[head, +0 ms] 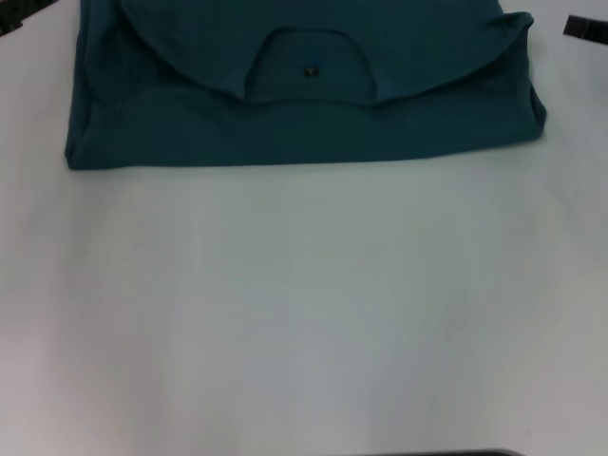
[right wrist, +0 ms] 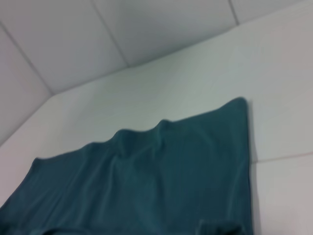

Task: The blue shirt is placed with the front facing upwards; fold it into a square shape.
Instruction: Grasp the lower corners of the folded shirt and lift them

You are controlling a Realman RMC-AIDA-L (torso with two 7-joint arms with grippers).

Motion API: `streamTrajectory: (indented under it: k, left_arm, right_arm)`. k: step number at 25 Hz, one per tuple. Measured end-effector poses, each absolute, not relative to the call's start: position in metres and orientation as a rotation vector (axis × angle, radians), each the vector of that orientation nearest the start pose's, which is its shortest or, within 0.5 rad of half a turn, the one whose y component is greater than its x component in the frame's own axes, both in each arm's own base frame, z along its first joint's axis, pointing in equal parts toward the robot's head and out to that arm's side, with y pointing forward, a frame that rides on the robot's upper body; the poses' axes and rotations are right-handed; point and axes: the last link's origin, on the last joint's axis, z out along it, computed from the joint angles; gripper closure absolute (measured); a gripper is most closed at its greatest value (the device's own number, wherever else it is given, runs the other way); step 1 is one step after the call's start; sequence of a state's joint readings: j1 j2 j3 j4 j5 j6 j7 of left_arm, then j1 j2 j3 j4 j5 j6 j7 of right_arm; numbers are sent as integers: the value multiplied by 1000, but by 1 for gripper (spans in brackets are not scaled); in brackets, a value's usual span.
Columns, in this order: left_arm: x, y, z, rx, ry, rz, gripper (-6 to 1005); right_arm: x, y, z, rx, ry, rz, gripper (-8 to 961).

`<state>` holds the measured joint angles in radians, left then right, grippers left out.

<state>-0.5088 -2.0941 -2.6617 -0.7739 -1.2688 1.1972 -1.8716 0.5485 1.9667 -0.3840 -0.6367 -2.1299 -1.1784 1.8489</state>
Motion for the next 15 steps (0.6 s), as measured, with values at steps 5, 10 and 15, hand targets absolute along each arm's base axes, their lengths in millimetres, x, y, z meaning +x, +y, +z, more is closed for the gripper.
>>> streamTrajectory:
  k: [5, 10, 15]
  left_arm:
    - [-305, 361, 76, -2025, -1225, -921, 204]
    - [-312, 350, 72, -2082, -1241, -863, 203]
    - [-316, 346, 64, -2128, -1259, -783, 202]
  right_arm:
    - [348, 363, 100, -2066, 1346, 548, 233]
    - [352, 351, 104, -2110, 1456, 497, 241]
    - [355, 343, 100, -2115, 1542, 450, 244]
